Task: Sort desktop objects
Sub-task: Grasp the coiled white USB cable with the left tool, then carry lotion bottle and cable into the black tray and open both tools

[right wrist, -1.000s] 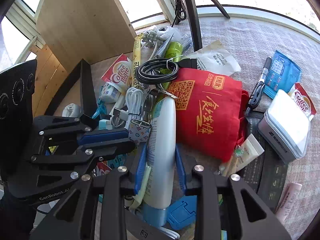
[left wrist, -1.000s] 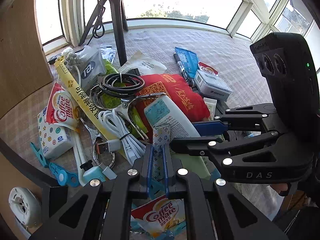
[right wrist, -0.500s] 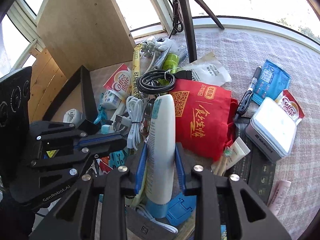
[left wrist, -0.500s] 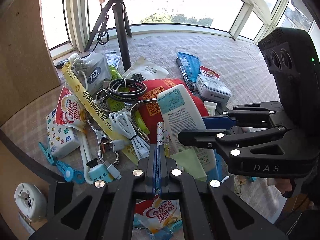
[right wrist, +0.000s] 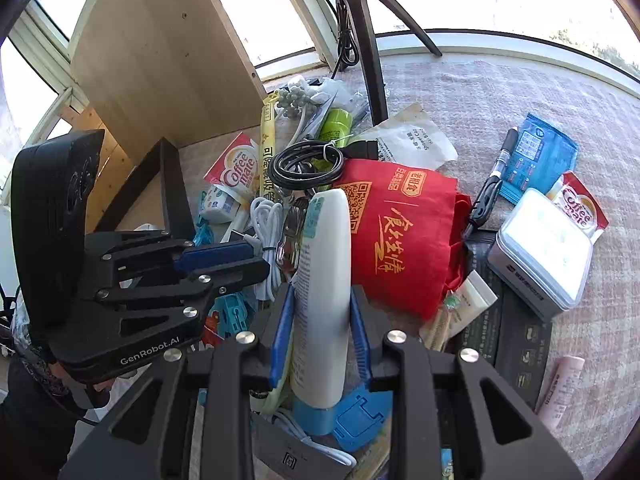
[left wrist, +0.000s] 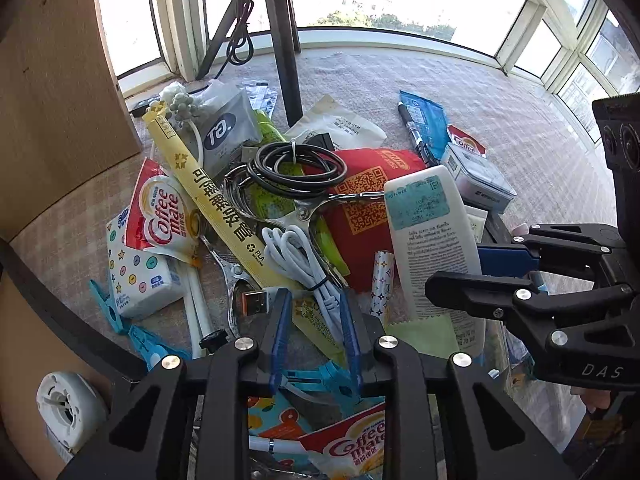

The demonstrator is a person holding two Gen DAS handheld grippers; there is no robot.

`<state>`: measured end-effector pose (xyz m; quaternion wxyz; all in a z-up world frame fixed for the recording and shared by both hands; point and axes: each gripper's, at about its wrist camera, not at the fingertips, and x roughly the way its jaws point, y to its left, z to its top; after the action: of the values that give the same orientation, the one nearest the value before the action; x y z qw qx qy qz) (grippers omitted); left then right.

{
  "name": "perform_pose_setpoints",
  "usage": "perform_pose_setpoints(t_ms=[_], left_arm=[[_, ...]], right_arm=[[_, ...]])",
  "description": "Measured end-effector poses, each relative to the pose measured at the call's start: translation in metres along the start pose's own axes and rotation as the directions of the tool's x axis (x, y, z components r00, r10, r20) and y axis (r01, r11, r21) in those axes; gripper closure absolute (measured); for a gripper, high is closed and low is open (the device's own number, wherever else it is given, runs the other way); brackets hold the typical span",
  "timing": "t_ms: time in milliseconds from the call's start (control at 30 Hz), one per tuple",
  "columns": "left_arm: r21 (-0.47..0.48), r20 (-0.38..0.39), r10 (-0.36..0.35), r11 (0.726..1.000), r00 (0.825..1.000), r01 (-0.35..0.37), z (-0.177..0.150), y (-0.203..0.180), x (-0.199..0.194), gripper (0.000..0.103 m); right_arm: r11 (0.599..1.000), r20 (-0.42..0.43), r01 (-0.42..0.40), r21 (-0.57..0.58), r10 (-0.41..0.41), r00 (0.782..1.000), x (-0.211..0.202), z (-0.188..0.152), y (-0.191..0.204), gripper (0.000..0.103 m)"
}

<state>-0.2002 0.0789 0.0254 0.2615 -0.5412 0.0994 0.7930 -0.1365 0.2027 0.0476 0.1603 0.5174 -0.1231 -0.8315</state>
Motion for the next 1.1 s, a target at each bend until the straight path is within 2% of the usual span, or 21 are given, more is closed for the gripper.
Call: perform_pose_setpoints(t_ms=[100,167,267,500,600,767,1100], left_arm=[[0.017,-0.013,-0.001,1.0,1.0,0.001,0.004,-0.006,0.006,0.072],[0.023,-0.038,-0.026,0.999,0.999,0.027,0.003,-0.01,0.012,0.073],[0.028,-0.018,-0.02,0.999,1.0,0.021,0.0,-0.014,0.014,0.074],[-0.057,-0.002,-0.094,0.994,0.996,0.093,-0.005,-0.003,0.009,0.085],[-0.075,0.029,-0.104,0.992,0.994,0.106,-0.008,-0.003,-0.006,0.09],[-0.103,0.109,-0.103,0.988,0.989,0.114,-0.013,-0.004,-0.041,0.09],[-0.148,0.28,-0.033,0.986,0.959,0.077,-0.032,0.009,-0.123,0.09]], right_arm=[[1.0,-0.001,0.001,-0.003,-0.001,1.0,0.0,0.0,0.0,0.076],[1.0,-0.001,0.0,-0.002,0.0,1.0,0.001,0.0,0.0,0.076],[1.0,0.003,0.001,0.0,-0.001,1.0,0.0,-0.001,-0.001,0.076],[1.0,0.017,0.007,0.021,-0.008,1.0,-0.005,-0.001,-0.003,0.076],[1.0,0.035,0.007,0.027,-0.008,0.999,-0.013,-0.002,-0.003,0.076],[0.999,0.086,0.011,0.041,-0.015,0.996,-0.032,0.0,-0.003,0.076],[0.999,0.2,0.033,0.015,-0.035,0.979,-0.081,0.0,0.015,0.077]])
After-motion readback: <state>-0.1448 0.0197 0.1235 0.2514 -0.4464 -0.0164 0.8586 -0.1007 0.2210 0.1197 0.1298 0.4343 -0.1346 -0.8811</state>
